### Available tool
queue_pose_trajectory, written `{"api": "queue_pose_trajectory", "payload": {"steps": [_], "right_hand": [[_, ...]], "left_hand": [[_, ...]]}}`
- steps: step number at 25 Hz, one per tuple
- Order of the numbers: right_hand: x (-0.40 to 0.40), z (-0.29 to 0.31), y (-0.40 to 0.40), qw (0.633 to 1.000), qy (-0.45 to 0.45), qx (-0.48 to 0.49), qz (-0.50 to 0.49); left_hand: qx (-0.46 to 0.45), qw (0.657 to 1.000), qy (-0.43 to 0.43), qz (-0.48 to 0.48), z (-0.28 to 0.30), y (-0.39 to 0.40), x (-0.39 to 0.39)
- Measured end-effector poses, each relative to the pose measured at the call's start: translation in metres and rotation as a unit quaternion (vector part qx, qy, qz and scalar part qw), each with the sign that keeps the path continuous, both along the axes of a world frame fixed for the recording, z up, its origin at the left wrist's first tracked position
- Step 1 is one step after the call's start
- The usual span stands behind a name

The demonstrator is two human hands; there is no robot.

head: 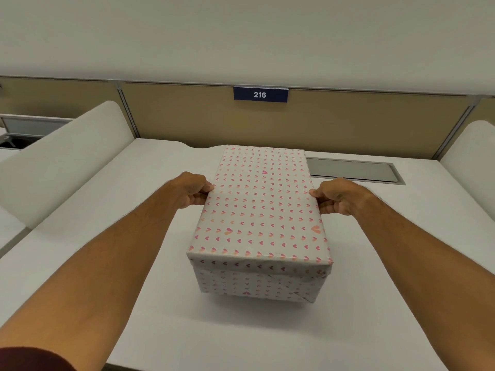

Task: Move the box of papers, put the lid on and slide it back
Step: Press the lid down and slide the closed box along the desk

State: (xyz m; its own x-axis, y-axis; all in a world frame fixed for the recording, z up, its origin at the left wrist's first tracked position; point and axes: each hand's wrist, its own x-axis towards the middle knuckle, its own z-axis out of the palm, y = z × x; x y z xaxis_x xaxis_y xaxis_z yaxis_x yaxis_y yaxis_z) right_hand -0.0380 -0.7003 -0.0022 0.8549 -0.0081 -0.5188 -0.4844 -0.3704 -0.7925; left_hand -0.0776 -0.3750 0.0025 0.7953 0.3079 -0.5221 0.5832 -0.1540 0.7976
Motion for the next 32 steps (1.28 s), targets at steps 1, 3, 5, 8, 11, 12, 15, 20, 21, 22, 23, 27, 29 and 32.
{"api": "queue_pose_trajectory", "payload": {"steps": [1,3,5,8,11,12,15,20,21,22,23,27,29,32], "right_hand": [[0.002,0.002,0.003,1.0,-0.003,0.002,0.004],[0.007,0.007,0.01,1.0,-0.012,0.007,0.016],[0.012,0.014,0.022,0.999,-0.02,0.017,0.03],[0.017,0.024,0.045,0.998,-0.025,0.027,0.053],[0.023,0.03,0.073,0.997,-0.024,0.036,0.068],[0.026,0.03,0.084,0.996,-0.024,0.038,0.072],[0.035,0.029,0.117,0.996,-0.023,0.041,0.076],[0.064,0.017,0.208,0.997,-0.025,0.038,0.063],[0.07,0.013,0.23,0.997,-0.024,0.037,0.059],[0.077,0.01,0.251,0.998,-0.022,0.037,0.054],[0.084,0.007,0.272,0.998,-0.02,0.037,0.05],[0.111,0.0,0.348,0.999,-0.009,0.035,0.037],[0.126,0.001,0.377,0.999,-0.014,0.038,0.032],[0.145,-0.002,0.416,0.998,-0.02,0.048,0.018]], "left_hand": [[0.002,1.0,-0.004,0.004,0.004,0.004,0.0],[0.005,1.0,-0.014,0.015,0.012,0.013,-0.001],[0.008,0.999,-0.021,0.029,0.018,0.026,-0.005],[0.005,0.999,-0.028,0.045,0.026,0.049,-0.009],[0.006,0.998,-0.027,0.059,0.028,0.077,-0.009],[0.005,0.998,-0.026,0.065,0.028,0.088,-0.008],[0.001,0.997,-0.03,0.073,0.027,0.119,-0.006],[-0.001,0.996,-0.03,0.086,0.021,0.207,0.02],[-0.002,0.996,-0.031,0.089,0.02,0.227,0.026],[0.0,0.996,-0.029,0.089,0.02,0.247,0.034],[0.003,0.996,-0.028,0.087,0.019,0.268,0.043],[0.013,0.996,-0.018,0.09,0.015,0.341,0.075],[0.021,0.996,-0.017,0.089,0.014,0.367,0.093],[0.046,0.995,-0.014,0.092,0.013,0.4,0.117]]}}
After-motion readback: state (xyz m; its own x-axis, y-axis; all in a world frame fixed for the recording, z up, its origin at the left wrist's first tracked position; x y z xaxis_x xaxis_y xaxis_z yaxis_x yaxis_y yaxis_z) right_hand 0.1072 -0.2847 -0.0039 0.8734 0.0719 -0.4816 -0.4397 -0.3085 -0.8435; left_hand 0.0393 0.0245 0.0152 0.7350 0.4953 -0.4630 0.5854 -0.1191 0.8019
